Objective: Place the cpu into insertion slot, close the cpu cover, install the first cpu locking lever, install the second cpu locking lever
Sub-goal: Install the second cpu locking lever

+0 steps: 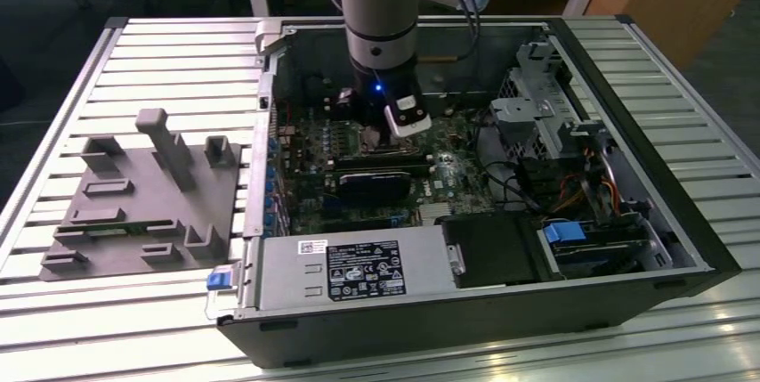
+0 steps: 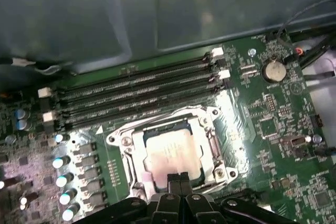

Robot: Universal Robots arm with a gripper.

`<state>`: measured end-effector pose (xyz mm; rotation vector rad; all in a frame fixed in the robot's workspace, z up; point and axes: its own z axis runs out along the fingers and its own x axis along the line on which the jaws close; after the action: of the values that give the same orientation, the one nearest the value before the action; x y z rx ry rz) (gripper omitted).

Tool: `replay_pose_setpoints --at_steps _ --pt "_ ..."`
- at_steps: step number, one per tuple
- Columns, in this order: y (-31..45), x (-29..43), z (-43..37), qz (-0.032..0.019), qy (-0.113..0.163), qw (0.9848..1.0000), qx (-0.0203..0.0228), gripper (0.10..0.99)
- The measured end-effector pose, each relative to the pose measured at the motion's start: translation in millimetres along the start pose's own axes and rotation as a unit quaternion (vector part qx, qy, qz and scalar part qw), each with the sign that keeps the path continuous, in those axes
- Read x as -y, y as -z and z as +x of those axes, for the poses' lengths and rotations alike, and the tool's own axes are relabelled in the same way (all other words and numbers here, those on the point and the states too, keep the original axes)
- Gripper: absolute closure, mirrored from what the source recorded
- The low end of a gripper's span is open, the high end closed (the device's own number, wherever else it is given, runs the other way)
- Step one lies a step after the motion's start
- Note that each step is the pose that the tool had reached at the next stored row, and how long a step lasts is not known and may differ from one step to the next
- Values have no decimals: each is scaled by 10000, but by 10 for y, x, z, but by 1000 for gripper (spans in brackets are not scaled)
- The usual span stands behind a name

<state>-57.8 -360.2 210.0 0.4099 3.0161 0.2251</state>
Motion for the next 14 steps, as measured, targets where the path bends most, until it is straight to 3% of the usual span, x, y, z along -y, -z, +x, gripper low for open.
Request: replay_pose_setpoints --at_steps 7,14 --pt "-17 -109 12 0 0 10000 0 984" --pt "34 -131 12 -2 1 10000 -1 984"
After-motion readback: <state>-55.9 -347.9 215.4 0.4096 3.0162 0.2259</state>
